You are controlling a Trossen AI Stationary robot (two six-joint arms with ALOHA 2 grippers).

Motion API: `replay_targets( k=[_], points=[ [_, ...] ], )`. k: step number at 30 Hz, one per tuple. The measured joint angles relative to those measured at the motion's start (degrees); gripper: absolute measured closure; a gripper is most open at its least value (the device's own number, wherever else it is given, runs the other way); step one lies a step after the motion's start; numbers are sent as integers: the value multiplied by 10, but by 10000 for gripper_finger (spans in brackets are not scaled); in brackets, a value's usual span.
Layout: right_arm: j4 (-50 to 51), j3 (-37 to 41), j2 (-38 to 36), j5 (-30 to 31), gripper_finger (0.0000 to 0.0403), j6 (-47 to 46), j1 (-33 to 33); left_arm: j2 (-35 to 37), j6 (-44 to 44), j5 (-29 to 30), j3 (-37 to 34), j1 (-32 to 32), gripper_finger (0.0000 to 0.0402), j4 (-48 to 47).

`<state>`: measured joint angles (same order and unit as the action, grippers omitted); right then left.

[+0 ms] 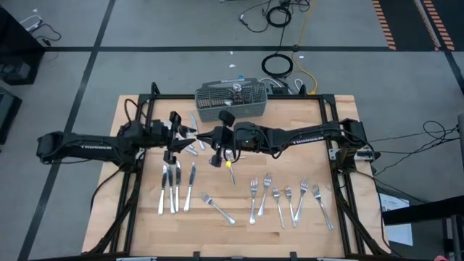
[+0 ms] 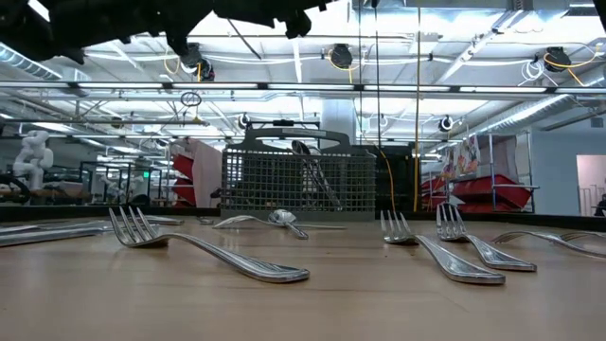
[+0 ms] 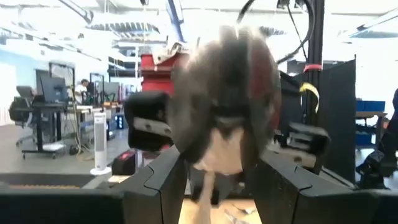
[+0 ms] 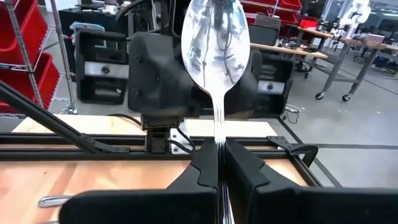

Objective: Sort silverware
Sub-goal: Put the silver spoon into the gray utensil holder

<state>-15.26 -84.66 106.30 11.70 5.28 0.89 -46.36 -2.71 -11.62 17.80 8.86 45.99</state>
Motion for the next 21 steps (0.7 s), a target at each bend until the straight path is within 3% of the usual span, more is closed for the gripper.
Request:
replay_targets(
  k=[10, 14, 19, 21],
  points=[
    [-3, 1, 0, 0, 402, -1, 0, -57, 0, -1, 0, 0, 249, 70],
    [5, 1, 0, -1, 402, 0, 0, -56, 1, 9, 0, 0, 291, 72],
    [3, 1, 0, 0, 401, 2, 0, -58, 1, 17, 0, 0, 378, 69],
    [2, 1, 0, 0, 399, 2, 0, -58, 0, 18, 0, 0, 383, 68]
  ],
)
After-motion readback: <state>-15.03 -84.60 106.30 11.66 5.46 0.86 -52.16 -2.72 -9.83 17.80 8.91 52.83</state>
